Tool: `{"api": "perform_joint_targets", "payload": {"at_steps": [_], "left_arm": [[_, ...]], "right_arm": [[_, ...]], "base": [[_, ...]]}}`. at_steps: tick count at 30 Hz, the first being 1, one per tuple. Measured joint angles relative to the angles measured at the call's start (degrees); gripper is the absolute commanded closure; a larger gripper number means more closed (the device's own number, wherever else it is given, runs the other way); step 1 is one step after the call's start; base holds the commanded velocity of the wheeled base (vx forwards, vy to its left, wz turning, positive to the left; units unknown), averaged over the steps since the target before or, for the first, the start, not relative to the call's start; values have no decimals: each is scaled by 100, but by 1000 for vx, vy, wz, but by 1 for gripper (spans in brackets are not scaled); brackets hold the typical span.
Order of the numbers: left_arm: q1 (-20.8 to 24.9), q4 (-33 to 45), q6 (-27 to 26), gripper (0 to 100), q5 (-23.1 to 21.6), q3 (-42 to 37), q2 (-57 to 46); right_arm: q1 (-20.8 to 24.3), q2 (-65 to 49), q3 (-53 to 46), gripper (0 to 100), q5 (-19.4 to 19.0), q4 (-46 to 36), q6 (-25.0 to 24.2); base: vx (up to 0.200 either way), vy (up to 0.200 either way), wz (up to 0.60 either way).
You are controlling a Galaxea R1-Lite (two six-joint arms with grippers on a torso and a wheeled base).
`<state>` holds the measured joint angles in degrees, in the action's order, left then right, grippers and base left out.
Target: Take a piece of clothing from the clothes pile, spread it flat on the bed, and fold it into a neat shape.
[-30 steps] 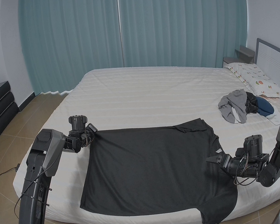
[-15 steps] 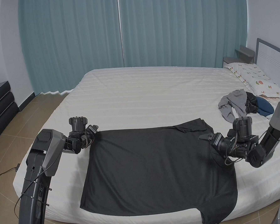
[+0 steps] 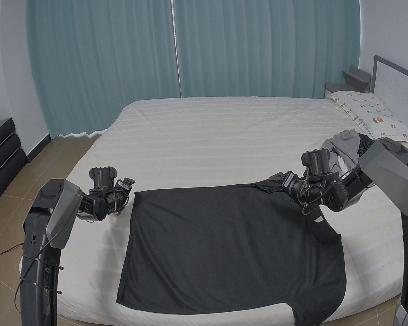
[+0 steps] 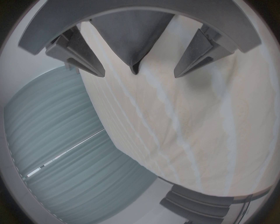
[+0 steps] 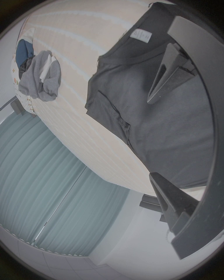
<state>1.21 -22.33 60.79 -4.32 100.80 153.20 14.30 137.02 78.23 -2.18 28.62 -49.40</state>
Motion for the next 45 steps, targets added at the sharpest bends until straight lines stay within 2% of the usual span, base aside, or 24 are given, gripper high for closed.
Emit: {"api": "perform_joint_targets", "payload": {"at_steps": [3, 7, 16, 20, 24, 28, 33, 36, 41, 45], "left_arm": [[-79, -13, 205, 0, -354, -367, -271], [-130, -22, 315, 0, -573, -677, -535], [-156, -18, 377, 0, -714, -908, -786], [-161, -16, 379, 0, -728, -933, -822], [-154, -16, 379, 0, -734, -944, -839], [-150, -13, 379, 0, -736, -948, -848], [-154, -16, 379, 0, -736, -951, -855], [-154, -13, 379, 0, -736, -951, -857], [-154, -13, 379, 0, -736, -951, -857], [-154, -13, 379, 0, -739, -951, -857]], "right_arm": [[-11, 335, 674, 0, 71, -443, 2], [-72, 763, 1526, 0, 178, -952, 11], [-154, 1620, 3150, 0, 404, -1894, 21], [-171, 1932, 3506, 0, 475, -2064, 38], [-182, 2138, 3607, 0, 489, -1590, 139], [-269, 2334, 3630, 0, 467, -1092, 445], [-386, 2525, 3638, 0, 363, -506, 508], [-427, 2615, 3635, 0, 273, 6, 534], [-480, 2679, 3638, 0, 44, 1308, 723], [-527, 2610, 3638, 0, -197, 1727, 922]], "base": [[0, 0, 0], [0, 0, 0], [0, 0, 0], [0, 0, 0], [0, 0, 0], [0, 0, 0], [0, 0, 0], [0, 0, 0], [0, 0, 0], [0, 0, 0]]}}
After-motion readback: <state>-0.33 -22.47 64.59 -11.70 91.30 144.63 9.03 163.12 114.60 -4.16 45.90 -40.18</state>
